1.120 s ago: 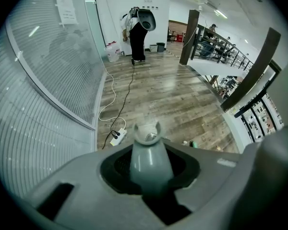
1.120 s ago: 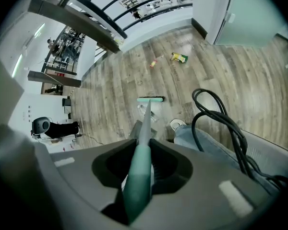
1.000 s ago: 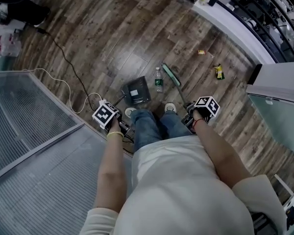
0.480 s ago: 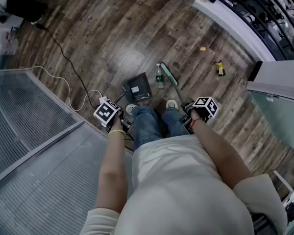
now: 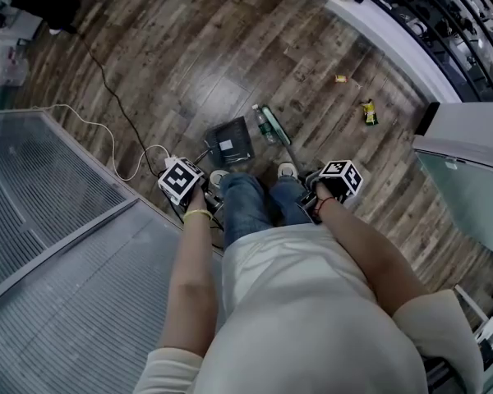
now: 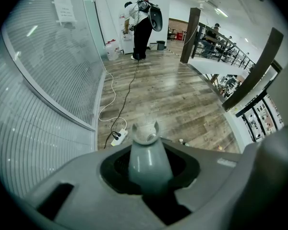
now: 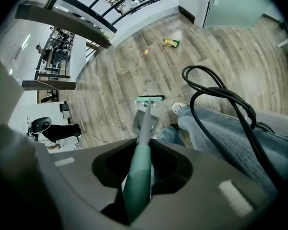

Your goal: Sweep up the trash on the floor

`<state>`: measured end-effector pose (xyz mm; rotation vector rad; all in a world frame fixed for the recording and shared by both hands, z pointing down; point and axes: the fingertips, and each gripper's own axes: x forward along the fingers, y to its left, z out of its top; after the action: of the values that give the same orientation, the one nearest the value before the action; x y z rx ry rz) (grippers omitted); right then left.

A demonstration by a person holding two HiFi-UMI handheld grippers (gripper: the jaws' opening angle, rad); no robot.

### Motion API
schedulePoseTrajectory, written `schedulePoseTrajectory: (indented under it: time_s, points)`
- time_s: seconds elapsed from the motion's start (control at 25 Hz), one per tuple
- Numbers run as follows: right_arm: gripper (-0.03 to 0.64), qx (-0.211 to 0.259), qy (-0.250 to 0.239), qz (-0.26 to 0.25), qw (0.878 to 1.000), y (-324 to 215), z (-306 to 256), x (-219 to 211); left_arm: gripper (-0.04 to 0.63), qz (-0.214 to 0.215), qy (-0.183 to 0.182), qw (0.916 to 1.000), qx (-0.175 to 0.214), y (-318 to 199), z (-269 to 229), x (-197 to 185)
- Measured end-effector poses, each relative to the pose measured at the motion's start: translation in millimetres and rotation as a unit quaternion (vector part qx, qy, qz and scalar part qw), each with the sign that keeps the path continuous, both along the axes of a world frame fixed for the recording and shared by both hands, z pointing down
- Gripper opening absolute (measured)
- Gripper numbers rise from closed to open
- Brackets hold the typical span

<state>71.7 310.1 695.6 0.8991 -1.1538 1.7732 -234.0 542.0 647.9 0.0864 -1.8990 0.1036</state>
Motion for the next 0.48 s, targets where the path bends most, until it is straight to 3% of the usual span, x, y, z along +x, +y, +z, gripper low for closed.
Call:
schedulePoseTrajectory:
  time_s: [0.48]
  points:
    - [0.096,-0.034,0.002,-0.06,0.998,33,-7,-10,0.087,0.004,-0.005,1.0,0.001,4,0,4]
